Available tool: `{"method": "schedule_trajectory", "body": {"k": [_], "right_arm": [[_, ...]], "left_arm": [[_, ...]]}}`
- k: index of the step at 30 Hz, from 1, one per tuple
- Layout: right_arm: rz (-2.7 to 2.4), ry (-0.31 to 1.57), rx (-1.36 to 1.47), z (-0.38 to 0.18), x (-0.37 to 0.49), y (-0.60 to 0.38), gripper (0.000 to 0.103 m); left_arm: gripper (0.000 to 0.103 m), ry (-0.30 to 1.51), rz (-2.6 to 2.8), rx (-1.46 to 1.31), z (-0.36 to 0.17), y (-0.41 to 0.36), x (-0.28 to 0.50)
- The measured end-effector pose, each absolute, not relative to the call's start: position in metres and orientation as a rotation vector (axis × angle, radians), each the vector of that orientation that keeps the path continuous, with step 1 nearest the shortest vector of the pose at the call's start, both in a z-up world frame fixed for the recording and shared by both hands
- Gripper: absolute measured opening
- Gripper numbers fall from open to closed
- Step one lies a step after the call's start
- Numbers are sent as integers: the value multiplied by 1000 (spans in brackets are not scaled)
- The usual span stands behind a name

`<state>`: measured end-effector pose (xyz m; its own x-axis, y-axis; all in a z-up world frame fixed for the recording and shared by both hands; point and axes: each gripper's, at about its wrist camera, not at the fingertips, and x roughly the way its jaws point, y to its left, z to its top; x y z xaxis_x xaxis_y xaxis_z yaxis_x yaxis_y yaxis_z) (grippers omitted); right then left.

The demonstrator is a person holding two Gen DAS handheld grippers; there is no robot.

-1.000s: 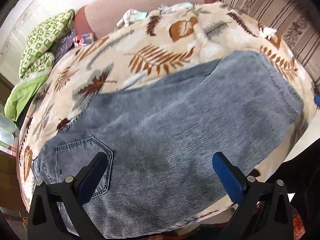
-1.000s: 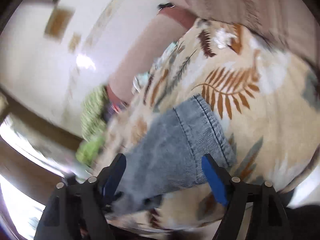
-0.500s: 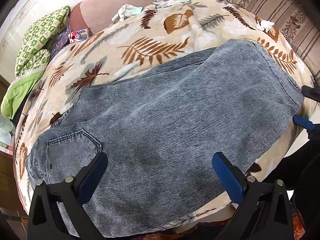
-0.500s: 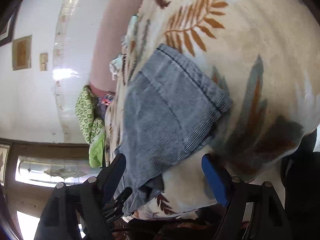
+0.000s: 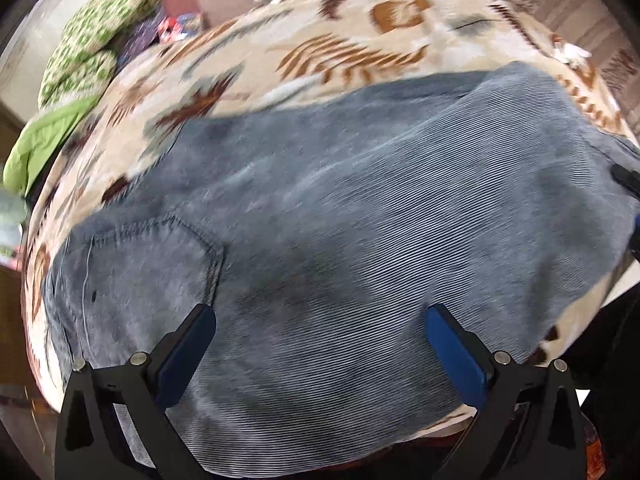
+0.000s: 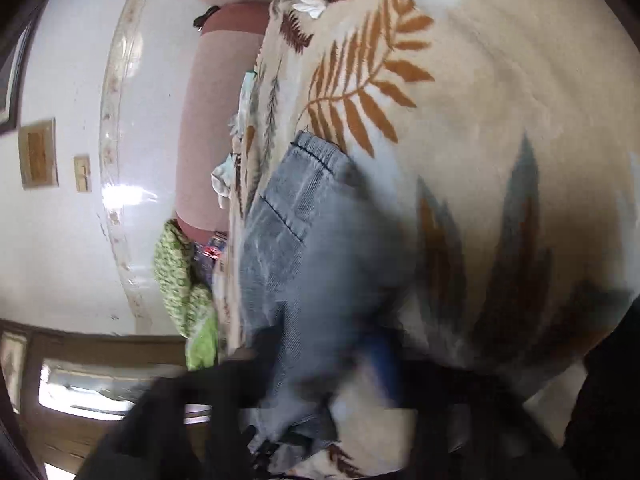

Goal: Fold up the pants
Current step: 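Grasp the jeans leg hems with the right gripper and lift them, then fold the held leg hems over onto the waistband with the right gripper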

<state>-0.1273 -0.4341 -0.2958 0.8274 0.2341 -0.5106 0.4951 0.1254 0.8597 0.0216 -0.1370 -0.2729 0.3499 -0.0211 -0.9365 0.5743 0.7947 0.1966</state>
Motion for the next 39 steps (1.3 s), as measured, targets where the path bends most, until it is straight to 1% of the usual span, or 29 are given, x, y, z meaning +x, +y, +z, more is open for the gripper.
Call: {"method": "schedule_trajectory", "body": {"k": [2, 5, 9, 12, 16, 22, 26, 28, 29, 31, 33, 34, 36, 39], "right_arm": [[-228, 650, 1422, -294, -123, -433, 26], [-251, 624, 1376, -283, -124, -434, 26], [-246, 597, 1262, -253, -117, -434, 26], [-223, 590, 1141, -219, -101, -426, 26], [-154, 598, 969, -170, -68, -395, 26], [7, 671, 713, -125, -19, -309, 26], [121, 799, 557, -134, 11, -231, 26], [183, 886, 512, -151, 22, -196, 26], [222, 941, 500, -163, 28, -179, 29], [302, 1079, 473, -191, 35, -148, 31], [314, 1185, 386, -211, 36, -127, 31], [305, 1198, 343, -215, 33, -122, 31], [332, 1169, 304, -212, 19, -125, 31], [413, 1132, 319, -199, -8, -146, 32]], "left_arm": [[103, 1191, -417, 524, -277, -129, 26], [103, 1197, -418, 497, -274, -121, 29], [103, 1172, -394, 480, -263, -106, 36], [103, 1168, -369, 415, -253, -86, 46], [103, 1153, -336, 336, -239, -58, 56], [103, 1130, -260, 205, -222, 4, 75], [103, 1109, -183, 136, -212, 50, 82], [103, 1102, -153, 108, -210, 67, 85], [103, 1101, -141, 98, -210, 73, 87], [103, 1108, -123, 82, -211, 87, 88], [103, 1117, -114, 70, -213, 94, 88], [103, 1120, -117, 68, -214, 95, 88], [103, 1122, -132, 75, -216, 92, 86], [103, 1121, -159, 83, -214, 81, 82]]}}
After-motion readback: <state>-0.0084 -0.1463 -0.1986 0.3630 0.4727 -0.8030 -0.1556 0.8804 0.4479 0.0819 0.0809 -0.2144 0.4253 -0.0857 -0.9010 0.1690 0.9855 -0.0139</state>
